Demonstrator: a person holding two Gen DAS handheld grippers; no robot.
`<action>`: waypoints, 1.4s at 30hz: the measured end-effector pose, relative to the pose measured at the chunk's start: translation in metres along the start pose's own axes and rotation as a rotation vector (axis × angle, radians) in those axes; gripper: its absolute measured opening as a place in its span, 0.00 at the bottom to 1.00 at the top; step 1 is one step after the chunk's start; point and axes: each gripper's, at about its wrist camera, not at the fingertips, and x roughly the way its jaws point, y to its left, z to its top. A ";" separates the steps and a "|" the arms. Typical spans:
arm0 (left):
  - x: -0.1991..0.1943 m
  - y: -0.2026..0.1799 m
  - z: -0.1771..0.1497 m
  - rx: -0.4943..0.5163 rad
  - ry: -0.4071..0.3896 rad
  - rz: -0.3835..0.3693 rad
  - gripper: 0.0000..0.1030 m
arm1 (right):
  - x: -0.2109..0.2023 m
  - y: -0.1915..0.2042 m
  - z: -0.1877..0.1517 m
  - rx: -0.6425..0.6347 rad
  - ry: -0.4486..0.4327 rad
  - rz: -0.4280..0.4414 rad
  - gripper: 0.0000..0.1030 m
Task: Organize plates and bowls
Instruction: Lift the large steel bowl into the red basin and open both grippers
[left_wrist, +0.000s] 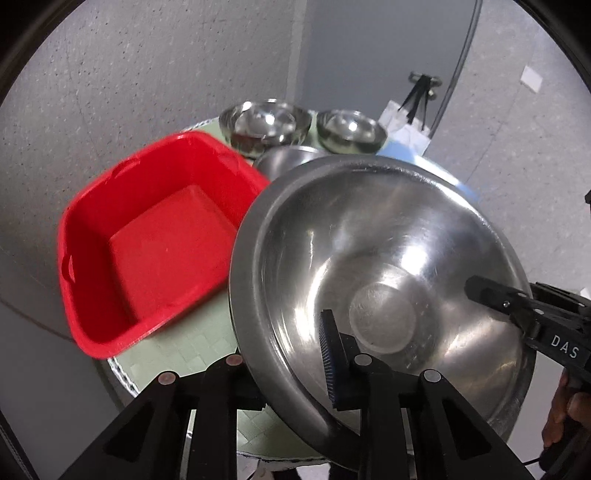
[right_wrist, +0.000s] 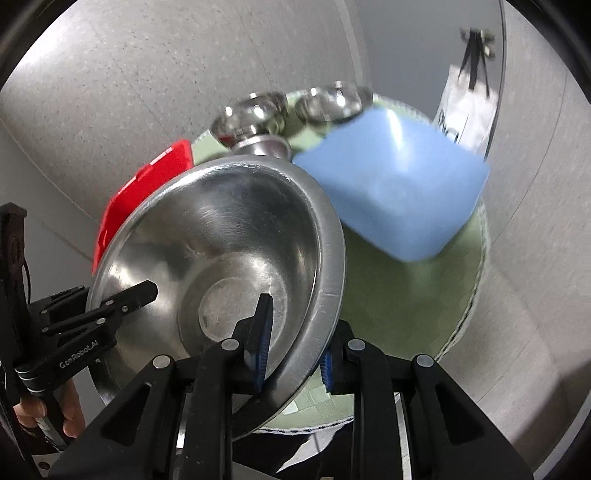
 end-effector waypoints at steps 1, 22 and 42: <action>-0.005 0.003 0.004 0.003 -0.017 -0.021 0.19 | -0.005 0.004 0.003 -0.002 -0.013 -0.001 0.22; -0.043 0.177 0.024 -0.152 -0.073 0.074 0.19 | 0.076 0.144 0.104 -0.139 -0.029 0.120 0.22; 0.081 0.188 0.081 -0.146 0.076 0.147 0.21 | 0.170 0.161 0.094 -0.101 0.140 0.080 0.27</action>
